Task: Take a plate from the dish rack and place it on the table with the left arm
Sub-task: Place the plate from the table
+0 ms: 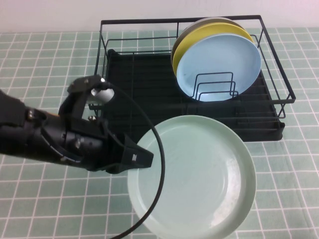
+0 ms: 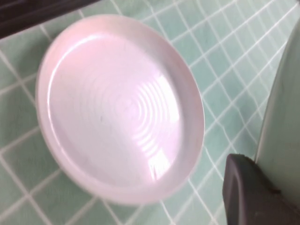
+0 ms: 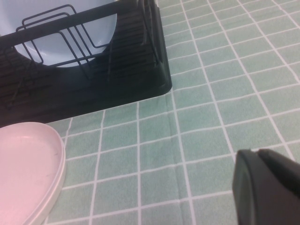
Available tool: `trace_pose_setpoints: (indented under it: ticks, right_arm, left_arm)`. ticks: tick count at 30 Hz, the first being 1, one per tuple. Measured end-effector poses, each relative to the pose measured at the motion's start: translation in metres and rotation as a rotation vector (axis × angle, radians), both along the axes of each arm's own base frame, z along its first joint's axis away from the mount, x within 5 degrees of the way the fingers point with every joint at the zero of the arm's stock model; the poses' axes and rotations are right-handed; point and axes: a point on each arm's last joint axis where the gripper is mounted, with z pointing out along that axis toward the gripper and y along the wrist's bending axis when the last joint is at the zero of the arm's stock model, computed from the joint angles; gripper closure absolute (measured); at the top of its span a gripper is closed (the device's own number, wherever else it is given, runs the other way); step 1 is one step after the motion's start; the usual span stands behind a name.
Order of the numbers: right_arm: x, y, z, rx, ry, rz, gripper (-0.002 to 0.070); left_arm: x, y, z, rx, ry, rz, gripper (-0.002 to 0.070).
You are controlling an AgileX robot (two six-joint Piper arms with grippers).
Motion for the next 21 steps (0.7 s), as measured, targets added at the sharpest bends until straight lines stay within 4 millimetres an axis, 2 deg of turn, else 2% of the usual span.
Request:
trace_pose_setpoints:
  ticks: [3, 7, 13, 17, 21]
  right_arm:
    - [0.0, 0.0, 0.0, 0.0, 0.0, 0.0, 0.0696]
    - [0.0, 0.0, 0.0, 0.0, 0.0, 0.0, 0.0696]
    - [0.0, 0.0, 0.0, 0.0, 0.0, 0.0, 0.0696]
    - [0.0, 0.0, 0.0, 0.0, 0.0, 0.0, 0.0696]
    - [0.0, 0.0, 0.0, 0.0, 0.0, 0.0, 0.0696]
  left_arm:
    - [0.007, -0.003, -0.012, -0.036, -0.033, 0.024, 0.0629]
    - [0.025, -0.007, -0.025, -0.051, -0.073, 0.076, 0.0629]
    - [0.046, -0.016, -0.058, -0.063, 0.005, 0.104, 0.0629]
    - [0.051, -0.023, -0.076, -0.04, 0.034, 0.098, 0.0629]
    - [0.05, -0.032, -0.084, -0.015, 0.013, 0.065, 0.0629]
